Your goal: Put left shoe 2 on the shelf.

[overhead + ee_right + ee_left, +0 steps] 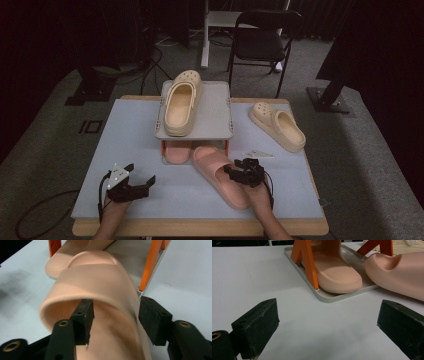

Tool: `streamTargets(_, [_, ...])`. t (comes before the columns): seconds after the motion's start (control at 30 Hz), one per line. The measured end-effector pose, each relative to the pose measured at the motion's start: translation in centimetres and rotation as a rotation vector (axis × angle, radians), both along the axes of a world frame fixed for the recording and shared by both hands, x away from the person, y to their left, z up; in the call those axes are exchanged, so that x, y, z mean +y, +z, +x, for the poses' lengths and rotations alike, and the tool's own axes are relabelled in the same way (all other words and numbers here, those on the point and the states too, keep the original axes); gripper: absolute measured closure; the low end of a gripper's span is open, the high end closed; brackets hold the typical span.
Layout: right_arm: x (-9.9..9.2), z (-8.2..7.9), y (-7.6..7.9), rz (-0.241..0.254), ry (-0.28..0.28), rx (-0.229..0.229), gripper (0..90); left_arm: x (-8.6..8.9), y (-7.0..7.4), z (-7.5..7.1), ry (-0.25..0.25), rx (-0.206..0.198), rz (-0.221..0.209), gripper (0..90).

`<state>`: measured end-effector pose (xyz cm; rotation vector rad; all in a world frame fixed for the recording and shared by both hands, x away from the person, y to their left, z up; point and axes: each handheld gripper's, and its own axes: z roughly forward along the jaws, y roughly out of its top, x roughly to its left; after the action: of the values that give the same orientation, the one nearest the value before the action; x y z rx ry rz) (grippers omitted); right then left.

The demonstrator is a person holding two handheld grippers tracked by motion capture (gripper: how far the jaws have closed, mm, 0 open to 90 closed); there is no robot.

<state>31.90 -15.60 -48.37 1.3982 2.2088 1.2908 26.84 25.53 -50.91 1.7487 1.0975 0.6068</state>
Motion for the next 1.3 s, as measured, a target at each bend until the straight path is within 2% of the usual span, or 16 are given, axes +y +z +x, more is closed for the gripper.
streamTargets(0.1, [-0.5, -0.4, 0.0, -0.006, 0.01, -0.005, 43.2, 0.0, 0.0, 0.0, 0.003, -0.001, -0.002, 3.5])
streamTargets(0.17, [-1.6, -1.1, -0.1, -0.018, 0.01, -0.012, 42.6, 0.0, 0.1, 0.0, 0.004, -0.006, -0.004, 3.5])
streamTargets(0.3, [-2.9, -1.5, -0.4, -0.028, 0.002, 0.01, 42.1, -0.1, 0.1, -0.1, -0.002, -0.003, 0.0, 3.5])
streamTargets(0.37, [-4.1, -1.9, -1.0, -0.02, -0.004, 0.047, 42.1, -0.1, 0.0, 0.0, 0.0, -0.002, -0.001, 3.5])
streamTargets(0.5, [-4.8, -2.6, -1.5, 0.003, 0.016, 0.062, 42.2, -0.1, 0.0, 0.0, 0.002, 0.001, 0.0, 3.6])
streamTargets(0.57, [-4.8, -2.7, -1.5, 0.003, 0.021, 0.069, 42.4, -0.2, 0.0, 0.0, 0.001, 0.002, 0.002, 3.5])
streamTargets(0.63, [-4.4, -3.1, -1.8, -0.022, 0.046, 0.076, 42.6, -0.2, 0.0, 0.0, -0.001, 0.001, 0.001, 3.5])
streamTargets(0.73, [-4.0, -3.4, -1.9, -0.014, 0.068, 0.086, 43.2, -0.2, 0.0, 0.0, -0.001, 0.002, 0.001, 3.5])
streamTargets(0.8, [-3.7, -3.7, -1.7, -0.026, 0.067, 0.077, 43.2, -0.2, 0.0, 0.0, 0.0, 0.0, 0.0, 3.5])
streamTargets(1.0, [-3.2, -4.1, -1.8, -0.011, 0.097, 0.099, 43.1, -0.2, 0.0, 0.0, 0.0, 0.002, 0.0, 3.5])
streamTargets(1.3, [-1.3, -4.9, -1.5, -0.02, 0.182, 0.099, 42.1, -0.2, 0.0, 0.0, 0.0, 0.0, -0.001, 3.5])
